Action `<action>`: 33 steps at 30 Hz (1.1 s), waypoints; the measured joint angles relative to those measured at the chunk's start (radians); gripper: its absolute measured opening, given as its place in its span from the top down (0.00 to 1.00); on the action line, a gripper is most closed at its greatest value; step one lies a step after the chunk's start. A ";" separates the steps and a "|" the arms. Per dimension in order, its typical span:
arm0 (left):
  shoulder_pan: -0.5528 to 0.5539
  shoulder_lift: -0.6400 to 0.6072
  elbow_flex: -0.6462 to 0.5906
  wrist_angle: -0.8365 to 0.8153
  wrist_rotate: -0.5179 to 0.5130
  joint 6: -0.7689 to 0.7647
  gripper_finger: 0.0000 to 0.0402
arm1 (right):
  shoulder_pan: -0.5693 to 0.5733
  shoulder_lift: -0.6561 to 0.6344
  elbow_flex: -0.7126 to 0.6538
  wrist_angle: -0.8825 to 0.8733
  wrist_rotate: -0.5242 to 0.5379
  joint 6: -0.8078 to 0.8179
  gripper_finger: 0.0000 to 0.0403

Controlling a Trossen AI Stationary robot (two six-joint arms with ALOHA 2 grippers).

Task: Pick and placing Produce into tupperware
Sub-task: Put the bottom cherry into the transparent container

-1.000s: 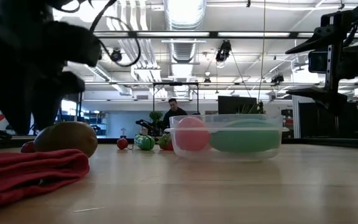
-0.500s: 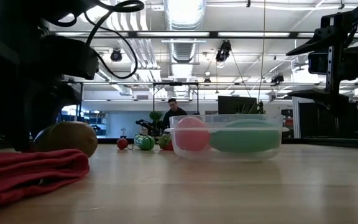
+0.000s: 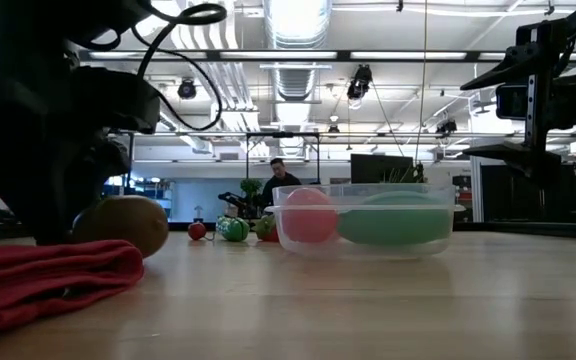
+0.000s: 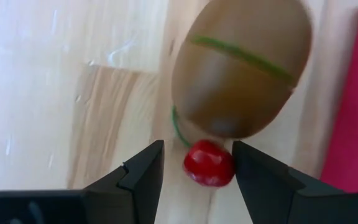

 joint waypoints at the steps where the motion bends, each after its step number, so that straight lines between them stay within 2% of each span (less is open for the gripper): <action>1: 0.000 0.000 -0.003 -0.006 -0.003 0.000 0.56 | 0.000 0.000 0.000 0.000 0.000 0.000 0.13; 10: 0.000 0.000 -0.014 -0.007 -0.024 0.000 0.57 | 0.000 0.000 0.000 -0.003 0.000 0.000 0.13; 18: 0.000 0.000 -0.014 -0.006 -0.034 0.000 0.74 | 0.000 0.000 0.000 -0.003 0.000 0.000 0.13; 24: 0.000 0.000 0.007 -0.025 -0.027 0.000 0.77 | 0.000 0.000 0.000 -0.003 0.000 0.000 0.13; 29: 0.000 -0.002 0.049 -0.124 -0.027 0.001 0.78 | 0.000 0.000 0.000 -0.003 0.000 0.000 0.13; 33: 0.002 -0.024 0.133 -0.245 -0.055 0.029 0.78 | 0.000 0.000 0.000 -0.003 0.000 0.000 0.13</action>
